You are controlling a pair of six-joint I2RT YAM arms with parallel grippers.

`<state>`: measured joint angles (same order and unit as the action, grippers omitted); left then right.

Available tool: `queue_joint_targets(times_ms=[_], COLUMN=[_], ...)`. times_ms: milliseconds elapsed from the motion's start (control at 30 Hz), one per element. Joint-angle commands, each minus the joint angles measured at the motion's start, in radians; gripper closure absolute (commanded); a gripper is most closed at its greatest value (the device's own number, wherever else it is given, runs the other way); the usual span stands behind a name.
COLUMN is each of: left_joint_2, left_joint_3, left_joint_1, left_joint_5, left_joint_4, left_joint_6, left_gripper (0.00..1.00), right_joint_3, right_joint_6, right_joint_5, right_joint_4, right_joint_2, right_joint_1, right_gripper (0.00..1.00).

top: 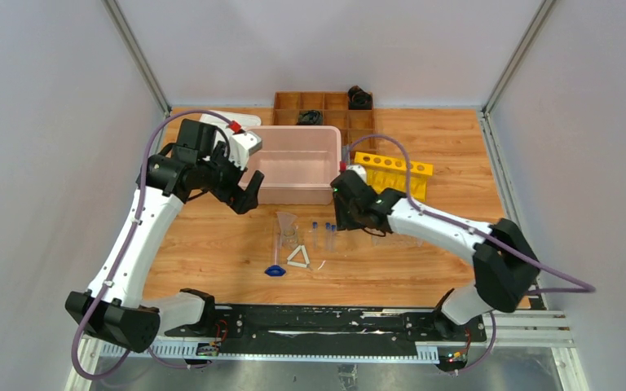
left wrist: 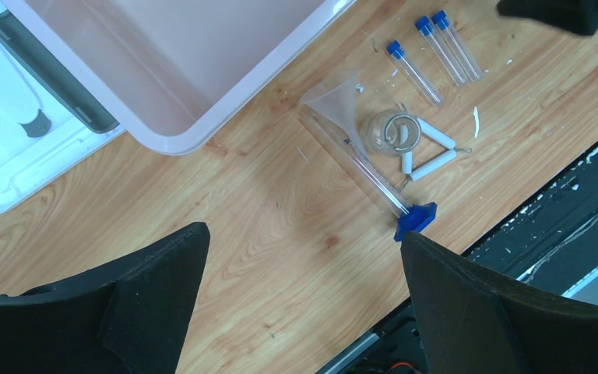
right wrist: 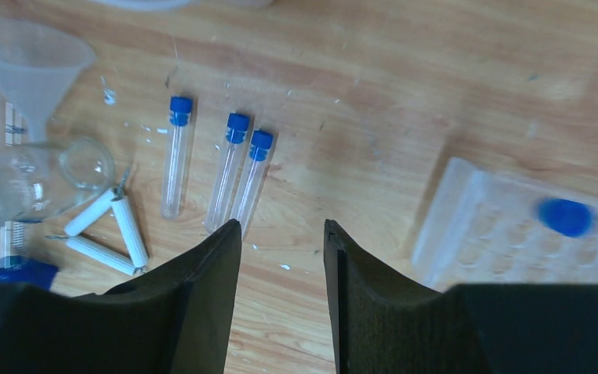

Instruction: Organize the chemistry lab equipment

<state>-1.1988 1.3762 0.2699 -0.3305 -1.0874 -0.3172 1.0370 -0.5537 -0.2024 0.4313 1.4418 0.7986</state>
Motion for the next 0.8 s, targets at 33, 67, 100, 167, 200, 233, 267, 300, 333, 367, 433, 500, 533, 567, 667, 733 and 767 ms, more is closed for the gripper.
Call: queue_joint_targets(times_ms=[33,67,100,167,200,233,267,300,333,367,433,500,533,567,667,733,767], left_joint_2=[0.053,0.055,0.058,0.060,0.060,0.060,0.060,0.062,0.062,0.064,0.068,0.071,0.072,0.072,0.070,0.069,0.068], left_joint_3=[-0.002,-0.004,-0.005,-0.007,-0.006,-0.005,-0.004,-0.001,0.001,0.004,0.007,0.009,0.009,0.010,0.010,0.011,0.011], left_joint_1=[0.003,0.003,0.002,0.002,0.002,0.002,0.003,0.003,0.003,0.003,0.002,0.003,0.002,0.003,0.002,0.003,0.003], left_joint_5=[-0.001,-0.003,-0.006,-0.011,-0.011,-0.013,-0.014,-0.016,-0.018,-0.019,-0.018,-0.016,-0.016,-0.016,-0.019,-0.021,-0.022], left_joint_4=[0.000,0.001,0.001,0.000,0.000,0.000,0.000,0.000,-0.001,0.000,-0.001,-0.001,0.000,-0.001,-0.001,0.000,-0.001], left_joint_6=[0.004,0.004,0.004,0.008,0.011,0.014,0.016,0.019,0.021,0.021,0.021,0.020,0.020,0.020,0.022,0.024,0.025], left_gripper=[0.00,0.00,0.00,0.00,0.00,0.00,0.00,0.00,0.00,0.00,0.00,0.00,0.00,0.00,0.00,0.00,0.00], right_joint_3=[0.007,0.004,0.002,0.000,0.000,0.002,0.005,0.008,0.008,0.006,-0.005,-0.026,-0.036,-0.045,-0.072,-0.086,-0.091], right_joint_6=[-0.105,-0.109,-0.113,-0.114,-0.111,-0.109,-0.111,-0.112,-0.114,-0.117,-0.122,-0.125,-0.129,-0.133,-0.146,-0.149,-0.151], right_joint_5=[-0.028,-0.043,-0.062,-0.099,-0.116,-0.136,-0.152,-0.163,-0.172,-0.180,-0.198,-0.212,-0.217,-0.221,-0.228,-0.227,-0.229], right_joint_4=[-0.059,-0.072,-0.084,-0.104,-0.114,-0.120,-0.121,-0.123,-0.125,-0.129,-0.132,-0.145,-0.150,-0.154,-0.162,-0.166,-0.168], right_joint_2=[0.125,0.142,0.156,0.183,0.197,0.211,0.226,0.243,0.252,0.265,0.278,0.282,0.286,0.289,0.293,0.292,0.294], right_joint_1=[0.074,0.087,0.100,0.126,0.139,0.153,0.160,0.167,0.171,0.174,0.179,0.182,0.182,0.181,0.182,0.182,0.182], right_gripper=[0.54,0.54,0.54,0.54,0.55,0.56,0.57,0.59,0.61,0.63,0.67,0.70,0.70,0.72,0.74,0.75,0.75])
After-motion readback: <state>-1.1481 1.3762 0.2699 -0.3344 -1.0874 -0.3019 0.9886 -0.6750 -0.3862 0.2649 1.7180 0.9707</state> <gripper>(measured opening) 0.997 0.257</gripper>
